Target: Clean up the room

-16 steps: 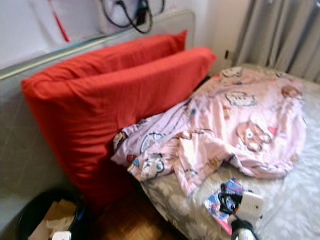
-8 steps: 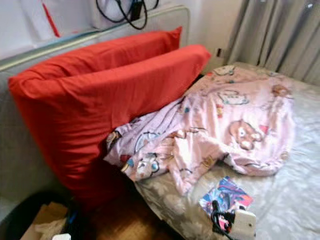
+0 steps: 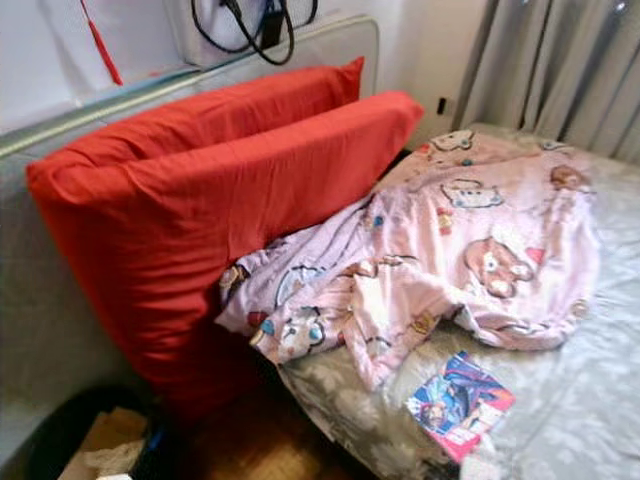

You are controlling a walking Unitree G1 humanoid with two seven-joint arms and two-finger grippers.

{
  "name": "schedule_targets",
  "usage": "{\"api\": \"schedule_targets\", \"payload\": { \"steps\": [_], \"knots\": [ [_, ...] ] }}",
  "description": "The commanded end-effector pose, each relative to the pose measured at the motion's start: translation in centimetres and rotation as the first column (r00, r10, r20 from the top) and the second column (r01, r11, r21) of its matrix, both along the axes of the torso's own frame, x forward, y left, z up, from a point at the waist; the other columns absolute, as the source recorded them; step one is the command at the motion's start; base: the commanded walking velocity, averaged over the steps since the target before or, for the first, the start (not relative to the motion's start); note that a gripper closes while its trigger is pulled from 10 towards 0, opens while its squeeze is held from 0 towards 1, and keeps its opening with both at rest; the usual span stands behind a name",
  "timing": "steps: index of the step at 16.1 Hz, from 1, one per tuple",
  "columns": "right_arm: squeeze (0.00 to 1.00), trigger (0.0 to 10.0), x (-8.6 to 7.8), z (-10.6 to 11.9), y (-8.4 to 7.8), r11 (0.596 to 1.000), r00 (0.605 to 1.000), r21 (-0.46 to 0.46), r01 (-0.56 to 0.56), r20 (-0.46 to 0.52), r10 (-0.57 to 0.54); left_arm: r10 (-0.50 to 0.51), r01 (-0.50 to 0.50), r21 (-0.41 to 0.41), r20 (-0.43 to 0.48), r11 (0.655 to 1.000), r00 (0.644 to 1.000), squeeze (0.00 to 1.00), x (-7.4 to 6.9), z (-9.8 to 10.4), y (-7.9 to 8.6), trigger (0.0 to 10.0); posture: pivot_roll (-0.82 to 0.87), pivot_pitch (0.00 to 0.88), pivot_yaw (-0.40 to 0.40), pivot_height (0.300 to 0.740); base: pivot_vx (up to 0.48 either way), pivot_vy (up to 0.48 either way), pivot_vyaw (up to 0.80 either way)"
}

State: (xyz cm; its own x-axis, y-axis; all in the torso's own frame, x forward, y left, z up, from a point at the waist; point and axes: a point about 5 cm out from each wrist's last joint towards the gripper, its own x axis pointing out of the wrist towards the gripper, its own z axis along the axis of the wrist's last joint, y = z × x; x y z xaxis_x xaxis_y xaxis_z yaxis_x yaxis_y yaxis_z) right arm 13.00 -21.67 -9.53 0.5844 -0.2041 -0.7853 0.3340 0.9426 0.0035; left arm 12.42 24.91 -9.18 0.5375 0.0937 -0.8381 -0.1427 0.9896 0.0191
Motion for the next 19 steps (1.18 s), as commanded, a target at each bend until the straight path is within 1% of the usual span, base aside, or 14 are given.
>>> {"api": "schedule_targets", "payload": {
  "steps": [1, 2, 4, 5, 6, 7, 8, 10, 12, 13, 15, 16, 17, 19],
  "knots": [
    [0.0, 10.0, 0.9, 0.3, -0.5, 1.0, 1.0, -0.006, 0.025, -0.003, -0.025, 0.02, -0.02, 0.003, -0.008, 1.0, 1.0, 0.0, -0.3, 0.0, 0.3, 10.0, -0.02, 0.0, -0.002, 0.74, 0.0, 0.0, 0.0],
    [0.0, 10.0, 2.1, 0.7, -0.5, 1.0, 0.999, 0.01, 0.016, 0.033, -0.017, 0.026, -0.026, -0.003, -0.005, 1.0, 1.0, 0.0, -0.3, -0.1, 0.1, 10.0, -0.03, 0.0, 0.011, 0.74, 0.0, 0.0, 0.0],
    [0.0, 10.0, 2.7, 1.0, -1.0, 1.0, 0.999, 0.008, 0.004, 0.045, -0.004, 0.013, -0.013, -0.015, -0.008, 1.0, 1.0, 0.0, -0.2, -0.2, -0.4, 10.0, -0.01, 0.0, 0.008, 0.74, 0.0, 0.0, 0.0],
    [0.0, 10.0, 2.8, 1.1, -1.5, 1.0, 0.999, -0.002, 0.018, 0.03, -0.017, 0.001, -0.001, -0.027, -0.005, 1.0, 1.0, 0.0, -0.1, -0.3, -1.1, 10.0, 0.0, 0.0, -0.019, 0.74, 0.0, 0.0, 0.0],
    [0.0, 10.0, 2.7, 1.1, -1.6, 0.999, 0.999, 0.004, 0.037, 0.024, -0.037, 0.004, -0.004, -0.032, -0.003, 0.999, 1.0, 0.0, -0.1, -0.4, -1.3, 10.0, 0.0, 0.0, -0.025, 0.74, 0.0, 0.0, -0.54],
    [0.0, 10.0, 2.4, 0.8, -1.4, 1.0, 1.0, 0.009, 0.029, -0.002, -0.029, 0.01, -0.011, -0.039, -0.002, 0.999, 1.0, 0.0, -0.2, -0.5, -1.6, 10.0, 0.0, 0.0, -0.051, 0.74, 0.0, 0.0, -0.77],
    [0.0, 10.0, 1.9, 0.6, -1.1, 1.0, 1.0, 0.013, -0.018, -0.025, 0.019, 0.036, -0.036, -0.049, -0.009, 0.998, 0.999, 0.0, -0.4, -0.7, -1.9, 10.0, -0.01, 0.0, -0.071, 0.74, 0.0, 0.0, -0.76],
    [0.0, 10.0, 1.3, 0.4, -1.6, 0.999, 0.999, 0.019, -0.031, -0.042, 0.032, 0.049, -0.05, -0.057, -0.017, 0.997, 0.999, 0.0, -0.8, -0.9, -2.5, 10.0, -0.01, 0.0, -0.091, 0.74, 0.0, 0.0, -0.76],
    [0.0, 10.0, 1.0, 0.4, -2.0, 1.0, 0.998, 0.011, -0.029, -0.049, 0.03, -0.013, 0.011, -0.046, -0.025, 0.999, 1.0, 0.0, -0.9, -1.0, -3.0, 10.0, -0.02, 0.0, -0.093, 0.74, 0.0, -0.129, -0.76],
    [0.0, 10.0, 1.2, 0.5, -2.0, 0.999, 0.998, 0.012, -0.032, -0.048, 0.033, -0.043, 0.042, -0.045, -0.031, 0.998, 0.999, 0.0, -1.0, -1.1, -3.2, 10.0, -0.02, 0.0, -0.086, 0.74, 0.0, -0.48, -0.76],
    [0.0, 10.0, 1.7, 0.6, -1.6, 0.999, 0.999, 0.021, -0.028, -0.029, 0.029, -0.009, 0.007, -0.063, -0.036, 0.998, 0.999, 0.0, -1.2, -1.1, -3.2, 10.0, 0.0, 0.0, -0.083, 0.74, 0.0, -0.424, -0.76],
    [0.0, 10.0, 2.0, 0.5, -0.8, 0.998, 0.998, 0.035, -0.049, -0.025, 0.05, -0.023, 0.022, -0.042, -0.032, 0.999, 0.999, 0.0, -1.1, -1.0, -2.9, 10.0, 0.01, 0.0, -0.08, 0.74, 0.0, 0.0, -0.76],
    [0.0, 10.0, 2.1, 0.5, -0.4, 0.997, 0.998, 0.04, -0.06, -0.026, 0.061, -0.023, 0.022, -0.038, -0.03, 0.999, 0.999, 0.0, -1.1, -1.0, -2.7, 10.0, 0.02, 0.0, -0.077, 0.74, 0.0, 0.0, -0.75],
    [0.0, 10.0, 1.8, 0.2, 0.4, 0.995, 0.996, 0.054, -0.079, -0.043, 0.081, 0.007, -0.008, -0.028, -0.032, 1.0, 0.999, 0.0, -1.3, -0.9, -2.1, 10.0, 0.04, 0.0, -0.073, 0.74, 0.0, 0.0, -0.76]
  ]
}}
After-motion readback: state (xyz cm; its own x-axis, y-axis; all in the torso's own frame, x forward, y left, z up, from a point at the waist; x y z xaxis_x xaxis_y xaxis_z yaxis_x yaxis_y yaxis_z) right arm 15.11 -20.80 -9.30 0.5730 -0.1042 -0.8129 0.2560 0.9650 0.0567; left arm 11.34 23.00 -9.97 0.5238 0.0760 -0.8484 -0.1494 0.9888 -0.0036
